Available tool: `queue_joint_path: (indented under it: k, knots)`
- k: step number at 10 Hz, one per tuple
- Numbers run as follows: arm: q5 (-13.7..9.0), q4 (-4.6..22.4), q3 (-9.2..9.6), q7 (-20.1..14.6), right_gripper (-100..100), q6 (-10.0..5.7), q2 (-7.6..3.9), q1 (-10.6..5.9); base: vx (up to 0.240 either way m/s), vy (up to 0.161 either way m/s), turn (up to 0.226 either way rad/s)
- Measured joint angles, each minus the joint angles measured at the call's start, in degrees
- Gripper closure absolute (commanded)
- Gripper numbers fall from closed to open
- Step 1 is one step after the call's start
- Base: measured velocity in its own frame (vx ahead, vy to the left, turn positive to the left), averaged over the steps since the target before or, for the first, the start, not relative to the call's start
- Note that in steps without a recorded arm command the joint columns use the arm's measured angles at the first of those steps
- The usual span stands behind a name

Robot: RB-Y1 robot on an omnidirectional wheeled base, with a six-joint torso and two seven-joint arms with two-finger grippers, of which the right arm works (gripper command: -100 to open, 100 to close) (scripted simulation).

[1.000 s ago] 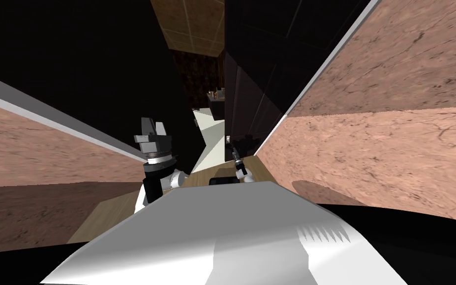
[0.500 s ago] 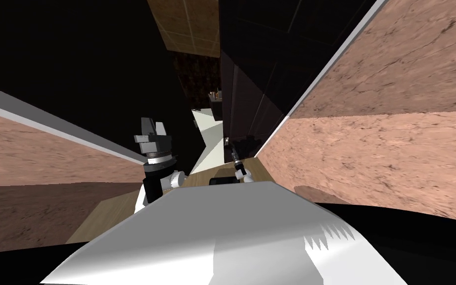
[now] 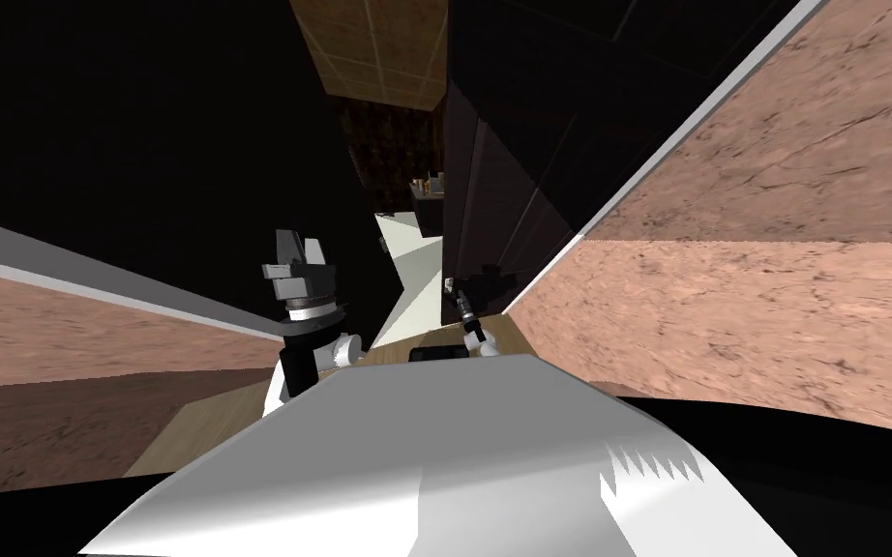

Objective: Push the door open

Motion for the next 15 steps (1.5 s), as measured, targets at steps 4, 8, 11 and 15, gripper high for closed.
queue_joint_path:
  k: [4,8,11,15]
  knots:
    - [-0.2,0.4,-0.5,0.1,-100,-0.22,0.78,-0.15,0.192,0.043,0.025]
    - [-0.3,1.6,-0.8,0.2,100,-0.96,2.18,-0.53,0.055,0.011,0.006]
    - [-0.3,1.5,-0.79,0.2,100,-0.78,2.14,-0.57,-0.011,-0.002,0.0]
    - [-0.6,3.9,-1.26,0.4,100,-1.53,1.99,-1.3,0.082,0.032,-0.021]
